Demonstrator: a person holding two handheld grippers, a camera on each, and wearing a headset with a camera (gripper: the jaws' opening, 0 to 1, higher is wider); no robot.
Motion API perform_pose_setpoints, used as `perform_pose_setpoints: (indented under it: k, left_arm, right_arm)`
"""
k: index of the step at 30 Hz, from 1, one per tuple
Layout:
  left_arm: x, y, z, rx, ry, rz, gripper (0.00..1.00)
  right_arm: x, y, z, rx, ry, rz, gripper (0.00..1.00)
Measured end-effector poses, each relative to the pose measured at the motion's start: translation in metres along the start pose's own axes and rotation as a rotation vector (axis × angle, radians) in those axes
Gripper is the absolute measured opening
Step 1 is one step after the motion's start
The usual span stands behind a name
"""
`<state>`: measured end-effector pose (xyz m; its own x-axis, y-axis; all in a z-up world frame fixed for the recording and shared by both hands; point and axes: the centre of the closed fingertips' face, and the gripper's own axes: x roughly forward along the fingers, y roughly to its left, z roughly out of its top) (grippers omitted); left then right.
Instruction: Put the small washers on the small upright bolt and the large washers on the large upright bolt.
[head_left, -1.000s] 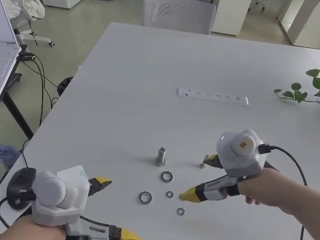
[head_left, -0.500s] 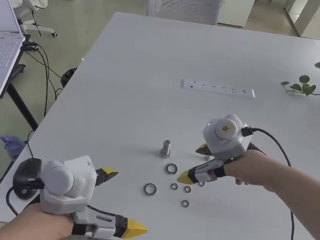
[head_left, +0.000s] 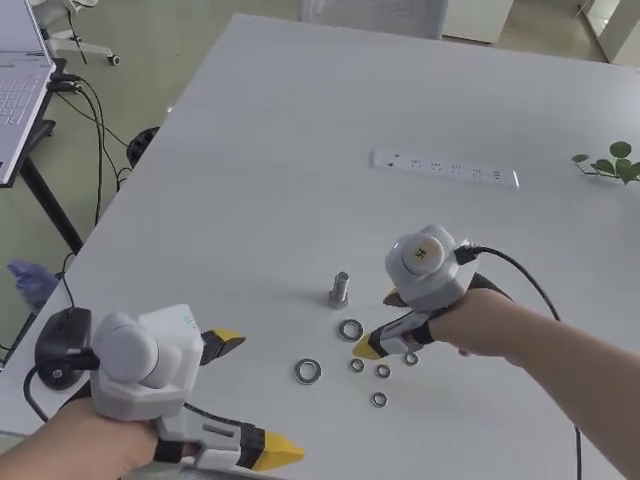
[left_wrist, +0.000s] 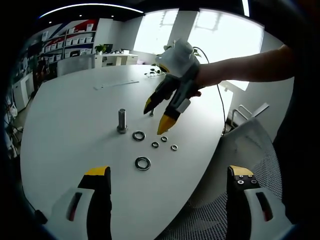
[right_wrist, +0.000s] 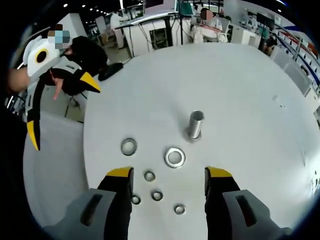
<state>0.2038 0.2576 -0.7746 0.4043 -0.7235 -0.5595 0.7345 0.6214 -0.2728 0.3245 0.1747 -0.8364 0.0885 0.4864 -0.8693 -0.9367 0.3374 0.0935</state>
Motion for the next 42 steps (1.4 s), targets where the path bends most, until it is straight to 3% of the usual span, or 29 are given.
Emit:
perform_pose_setpoints:
  k: [11,18,37,42]
  left_arm:
    - [0.004,-0.001,-0.002,-0.001,0.005,-0.01,0.97]
    - [0.005,-0.001,-0.001,0.0,0.004,-0.015,0.97]
    - [0.008,0.0,-0.001,-0.005,-0.003,-0.025,0.96]
    - [0.006,0.0,-0.002,-0.008,-0.003,-0.023,0.95]
  right_arm:
    - [0.024,0.003,0.008,-0.01,0.039,-0.006,0.51]
    - [0.033,-0.005,0.002,-0.051,0.089,-0.03,0.46]
    - [0.045,-0.015,-0.005,-0.077,0.157,-0.06,0.39]
    - [0.045,-0.016,-0.003,-0.072,0.147,-0.07,0.38]
